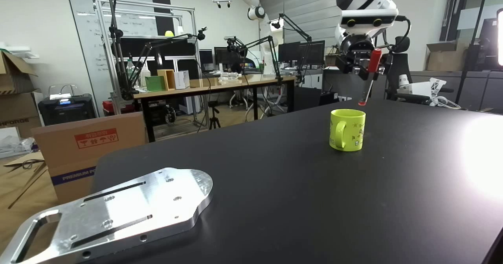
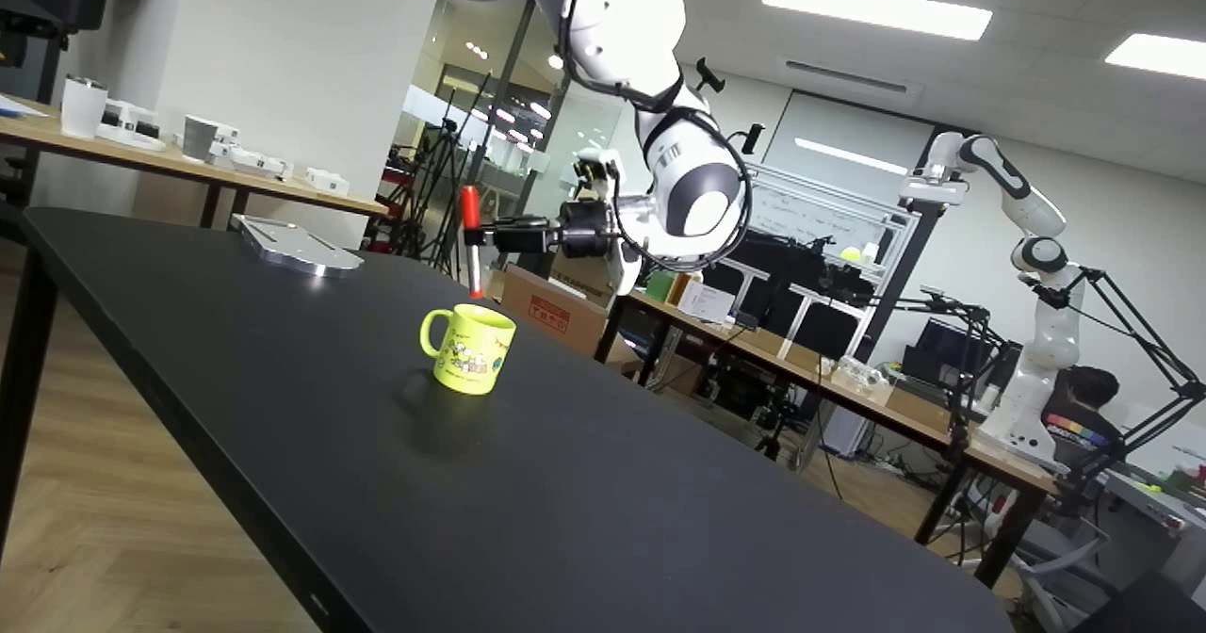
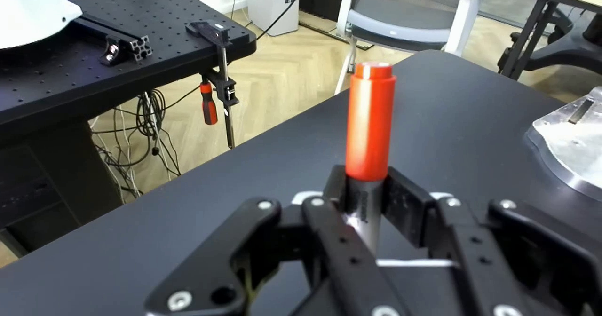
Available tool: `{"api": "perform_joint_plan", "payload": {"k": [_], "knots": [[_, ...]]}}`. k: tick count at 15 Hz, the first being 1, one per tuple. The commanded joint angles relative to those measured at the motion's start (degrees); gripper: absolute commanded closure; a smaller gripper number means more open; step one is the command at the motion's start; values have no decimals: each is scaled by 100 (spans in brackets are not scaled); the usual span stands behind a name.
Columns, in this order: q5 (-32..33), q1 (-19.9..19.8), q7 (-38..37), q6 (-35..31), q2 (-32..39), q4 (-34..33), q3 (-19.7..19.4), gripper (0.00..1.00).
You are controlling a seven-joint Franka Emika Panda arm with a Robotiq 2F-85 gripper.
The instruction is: Put the marker in the cup
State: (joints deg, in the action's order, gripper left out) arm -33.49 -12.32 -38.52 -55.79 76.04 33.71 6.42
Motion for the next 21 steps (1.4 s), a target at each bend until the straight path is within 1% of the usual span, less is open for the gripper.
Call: {"api": "perform_joint_plan", "payload": {"k": [1,7,12,21], "knots": [[-2,50,28,-181,314,-566,87,94],[7,12,119,-473,502,-783,201,94],[7,-20,8,-687,653,-835,247,94],[-67,-219,-257,-796,876,-804,287,94]]}}
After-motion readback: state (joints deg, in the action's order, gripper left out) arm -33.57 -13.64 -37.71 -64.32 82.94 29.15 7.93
